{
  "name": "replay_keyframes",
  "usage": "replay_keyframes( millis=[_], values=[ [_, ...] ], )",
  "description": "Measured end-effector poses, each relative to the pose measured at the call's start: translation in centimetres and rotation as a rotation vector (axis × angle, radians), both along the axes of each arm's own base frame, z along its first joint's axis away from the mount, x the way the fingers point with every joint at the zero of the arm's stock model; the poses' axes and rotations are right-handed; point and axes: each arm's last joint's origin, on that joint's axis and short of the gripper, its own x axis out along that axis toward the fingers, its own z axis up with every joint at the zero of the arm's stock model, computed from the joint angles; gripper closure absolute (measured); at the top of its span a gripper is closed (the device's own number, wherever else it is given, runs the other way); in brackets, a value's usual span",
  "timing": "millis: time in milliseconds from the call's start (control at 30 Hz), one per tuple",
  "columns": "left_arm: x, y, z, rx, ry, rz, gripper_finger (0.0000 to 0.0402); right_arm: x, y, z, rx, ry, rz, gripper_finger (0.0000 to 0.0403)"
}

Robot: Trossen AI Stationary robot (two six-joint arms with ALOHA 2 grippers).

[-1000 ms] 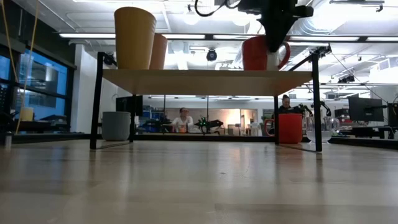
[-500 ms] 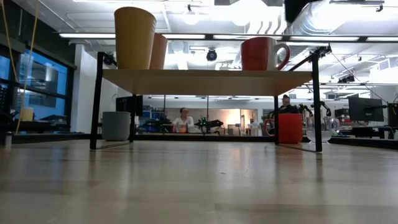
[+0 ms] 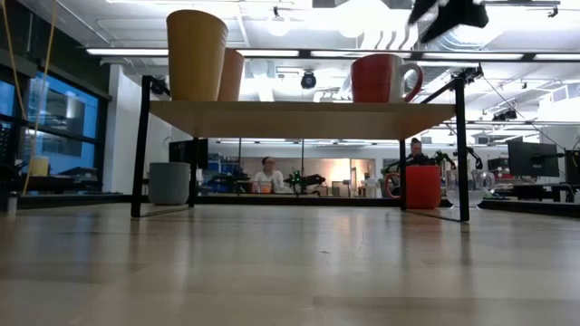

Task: Stack small to large cups/mugs on shelf
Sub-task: Put the pink mug on the shelf

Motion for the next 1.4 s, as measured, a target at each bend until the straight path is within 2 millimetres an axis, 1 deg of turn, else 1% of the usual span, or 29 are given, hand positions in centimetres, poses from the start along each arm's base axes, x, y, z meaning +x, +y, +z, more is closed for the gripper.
replay_keyframes(
  millis=[133,233,433,567,733,833,1033,1133,1200,1333,1367,1400],
  values=[
    [0.0,0.0,0.0,0.0,0.0,0.0,0.0399,0.5,-0.7,-1.8,-0.047,0.093,0.035,0.0181],
    [0.0,0.0,0.0,0.0,0.0,0.0,0.0399,1.1,-0.8,-2.5,-0.074,0.101,0.056,0.0181],
    [0.0,0.0,0.0,0.0,0.0,0.0,0.0399,1.2,-0.9,-2.6,-0.111,0.109,0.037,0.0182],
    [0.0,0.0,0.0,0.0,0.0,0.0,0.0399,1.2,-1.1,-2.6,-0.128,0.115,0.024,0.0196],
    [0.0,0.0,0.0,0.0,0.0,0.0,0.0399,1.8,-1.5,-3.3,-0.133,0.164,0.041,0.0216],
    [0.0,0.0,0.0,0.0,0.0,0.0,0.0399,2.5,-1.8,-3.8,-0.128,0.183,0.047,0.0217],
    [0.0,0.0,0.0,0.0,0.0,0.0,0.0399,3.0,-1.8,-4.1,-0.142,0.206,0.077,0.0218],
    [0.0,0.0,0.0,0.0,0.0,0.0,0.0399,3.1,-1.9,-4.1,-0.169,0.213,0.064,0.0243],
    [0.0,0.0,0.0,0.0,0.0,0.0,0.0399,3.0,-2.0,-4.1,-0.181,0.214,0.058,0.0276],
    [0.0,0.0,0.0,0.0,0.0,0.0,0.0399,3.1,-2.0,-4.1,-0.193,0.218,0.074,0.0367],
    [0.0,0.0,0.0,0.0,0.0,0.0,0.0399,3.1,-2.0,-4.1,-0.191,0.217,0.08,0.0377],
    [0.0,0.0,0.0,0.0,0.0,0.0,0.0399,3.1,-2.0,-4.0,-0.189,0.215,0.085,0.0378]
  ],
)
